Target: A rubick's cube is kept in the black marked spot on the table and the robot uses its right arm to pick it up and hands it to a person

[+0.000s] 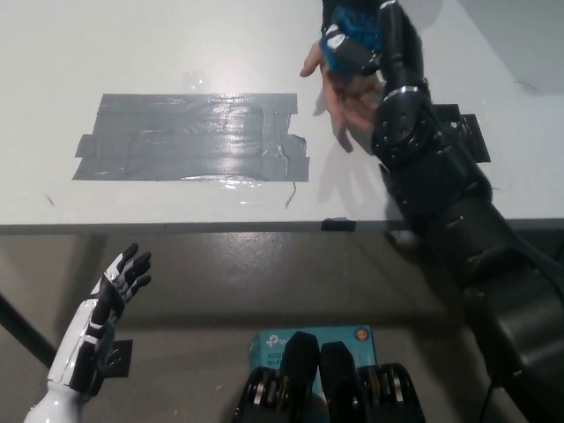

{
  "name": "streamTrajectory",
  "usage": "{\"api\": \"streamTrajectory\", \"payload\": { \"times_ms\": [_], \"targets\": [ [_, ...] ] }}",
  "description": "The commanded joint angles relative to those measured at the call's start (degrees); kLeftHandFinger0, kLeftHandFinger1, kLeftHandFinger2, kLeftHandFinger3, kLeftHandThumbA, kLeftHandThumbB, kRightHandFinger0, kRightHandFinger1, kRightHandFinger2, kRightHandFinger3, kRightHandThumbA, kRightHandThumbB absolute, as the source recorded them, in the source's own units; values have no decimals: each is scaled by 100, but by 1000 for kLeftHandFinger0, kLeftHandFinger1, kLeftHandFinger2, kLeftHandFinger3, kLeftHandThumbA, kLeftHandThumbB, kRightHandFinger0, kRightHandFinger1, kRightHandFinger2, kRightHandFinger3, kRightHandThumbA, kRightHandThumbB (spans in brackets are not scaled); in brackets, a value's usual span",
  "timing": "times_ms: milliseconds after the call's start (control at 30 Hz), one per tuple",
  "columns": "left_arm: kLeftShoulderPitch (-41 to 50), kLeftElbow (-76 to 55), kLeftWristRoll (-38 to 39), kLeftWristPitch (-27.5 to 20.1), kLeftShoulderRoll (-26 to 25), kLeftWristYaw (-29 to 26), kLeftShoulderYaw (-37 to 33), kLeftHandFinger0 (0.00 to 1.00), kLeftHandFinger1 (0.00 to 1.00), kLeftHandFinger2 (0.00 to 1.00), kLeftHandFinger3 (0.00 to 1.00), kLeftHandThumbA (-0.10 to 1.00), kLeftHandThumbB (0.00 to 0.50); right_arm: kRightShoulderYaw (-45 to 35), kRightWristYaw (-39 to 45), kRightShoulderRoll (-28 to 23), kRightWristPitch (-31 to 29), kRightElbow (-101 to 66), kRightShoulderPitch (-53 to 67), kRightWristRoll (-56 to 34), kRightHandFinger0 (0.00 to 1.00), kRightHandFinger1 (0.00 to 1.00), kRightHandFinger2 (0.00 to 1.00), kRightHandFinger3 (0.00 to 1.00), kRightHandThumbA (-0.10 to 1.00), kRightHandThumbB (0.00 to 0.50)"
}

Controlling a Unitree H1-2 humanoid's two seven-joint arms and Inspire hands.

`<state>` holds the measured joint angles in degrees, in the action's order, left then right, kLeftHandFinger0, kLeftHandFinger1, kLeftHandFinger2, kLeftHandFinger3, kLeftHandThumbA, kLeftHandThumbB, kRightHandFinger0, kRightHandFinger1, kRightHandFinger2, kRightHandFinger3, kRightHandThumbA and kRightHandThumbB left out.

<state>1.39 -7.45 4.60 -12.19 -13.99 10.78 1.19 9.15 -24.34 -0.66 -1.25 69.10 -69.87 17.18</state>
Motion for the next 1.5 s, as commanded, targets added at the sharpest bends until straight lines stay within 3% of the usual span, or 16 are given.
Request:
{"api": "streamTrajectory", "payload": {
  "times_ms": [0,67,200,267,400,433,467,500,533,567,800,1133,1233,1300,1433,1467],
  "targets": [
    [-126,-104,-37,-31,-114,80,-17,1000,1000,1000,1000,1000,164,217,-127,55,-445,453,-529,171,17,490,879,873,-100,233],
    [-140,-104,-21,-28,-108,90,-29,1000,1000,1000,1000,1000,175,346,-180,61,-424,612,-546,248,17,472,828,836,-100,237],
    [-133,-125,-45,-20,-100,70,-34,1000,1000,1000,1000,1000,181,555,-187,68,-393,909,-501,321,68,531,890,882,-100,211],
    [-139,-125,-31,-35,-112,73,-30,1000,1000,1000,1000,1000,171,602,-140,41,-420,984,-465,293,27,461,809,790,-100,213],
    [-175,-138,-38,-1,-122,62,-26,1000,1000,1000,1000,1000,180,640,-7,7,-235,1070,-490,247,0,410,757,733,-100,207],
    [-183,-134,-14,12,-131,80,-31,1000,1000,1000,1000,1000,174,646,153,-14,-74,1103,-508,235,394,803,1000,1000,136,272],
    [-194,-124,22,19,-142,111,-44,1000,1000,1000,1000,1000,174,655,511,-50,60,1138,-520,208,730,1000,1000,1000,403,352],
    [-189,-130,27,29,-148,118,-48,1000,1000,1000,1000,1000,175,680,705,-66,109,1156,-519,210,1000,1000,1000,1000,566,392],
    [-184,-134,27,34,-146,116,-50,1000,1000,1000,1000,1000,175,730,804,-77,152,1171,-520,250,1000,1000,1000,1000,696,455],
    [-182,-142,17,38,-146,112,-52,1000,1000,1000,1000,1000,174,769,907,-93,183,1177,-524,277,1000,1000,1000,1000,748,487],
    [-190,-137,0,26,-141,104,-67,1000,1000,1000,1000,1000,169,735,912,-229,-79,1016,-572,174,1000,1000,1000,1000,944,500],
    [-199,-152,-44,58,-138,90,-77,1000,1000,1000,1000,1000,160,345,585,-582,-458,-250,-541,19,1000,1000,1000,1000,897,489],
    [-235,-132,-27,21,-131,83,-66,1000,1000,1000,1000,1000,163,126,728,-905,-408,-1971,-15,17,1000,1000,1000,1000,865,428],
    [-255,-143,-7,46,-151,75,-39,1000,1000,1000,1000,1000,174,22,835,-1000,-395,-2692,240,-42,1000,1000,1000,1000,807,420],
    [-327,-160,102,110,-220,87,40,1000,1000,1000,1000,1000,138,-301,1126,-1213,-202,-4925,1228,-286,1000,1000,1000,1000,857,447],
    [-354,-135,118,115,-213,80,50,1000,1000,1000,1000,1000,132,-366,1207,-1295,-162,-5786,1739,-307,1000,1000,1000,1000,855,403]
  ]
}}
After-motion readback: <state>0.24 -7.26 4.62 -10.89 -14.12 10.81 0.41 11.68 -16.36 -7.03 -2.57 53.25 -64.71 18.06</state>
